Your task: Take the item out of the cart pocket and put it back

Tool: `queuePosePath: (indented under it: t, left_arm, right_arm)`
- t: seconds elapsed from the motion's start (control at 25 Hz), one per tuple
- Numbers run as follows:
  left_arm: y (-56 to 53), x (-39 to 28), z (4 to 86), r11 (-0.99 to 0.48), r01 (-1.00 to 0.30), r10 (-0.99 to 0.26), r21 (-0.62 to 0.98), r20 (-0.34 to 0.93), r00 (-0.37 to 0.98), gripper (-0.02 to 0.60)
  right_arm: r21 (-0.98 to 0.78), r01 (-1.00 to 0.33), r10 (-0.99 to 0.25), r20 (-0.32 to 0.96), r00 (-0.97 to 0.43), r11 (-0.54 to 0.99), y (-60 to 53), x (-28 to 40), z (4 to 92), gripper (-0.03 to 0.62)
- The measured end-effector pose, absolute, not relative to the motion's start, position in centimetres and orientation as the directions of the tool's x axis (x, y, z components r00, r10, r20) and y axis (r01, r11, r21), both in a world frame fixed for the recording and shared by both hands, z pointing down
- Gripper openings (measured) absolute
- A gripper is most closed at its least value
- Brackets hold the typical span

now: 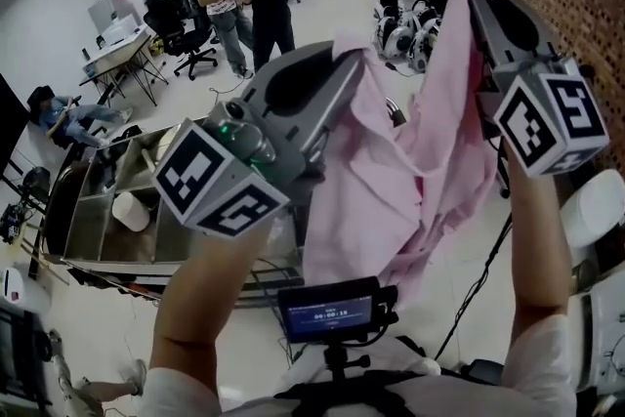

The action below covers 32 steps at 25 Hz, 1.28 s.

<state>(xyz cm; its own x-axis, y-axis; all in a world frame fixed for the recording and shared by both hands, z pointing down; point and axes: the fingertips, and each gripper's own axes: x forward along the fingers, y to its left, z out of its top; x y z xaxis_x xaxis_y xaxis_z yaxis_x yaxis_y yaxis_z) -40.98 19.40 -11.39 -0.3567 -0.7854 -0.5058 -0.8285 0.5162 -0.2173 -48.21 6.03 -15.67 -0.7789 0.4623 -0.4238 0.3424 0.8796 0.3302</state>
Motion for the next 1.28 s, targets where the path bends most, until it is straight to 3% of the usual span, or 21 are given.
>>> queuePosePath:
  t: [0.68, 1.28]
  left_arm:
    - [23.2, -52.1, -7.3, 0.684, -0.711, -0.698, -0.160, -0.426, -0.576, 0.014]
    - [26.1, -62.3, 1.3, 0.781, -0.618, -0.618, -0.088, -0.246, -0.747, 0.014]
  right_arm:
    - [0.328, 0.432, 0.525, -0.293, -0.799, 0.840, 10.6, -59.8, -10.6, 0.012]
    - [0.325, 0.504, 0.559, -0.097, -0.824, 0.800, 15.1, -68.8, -1.0, 0.012]
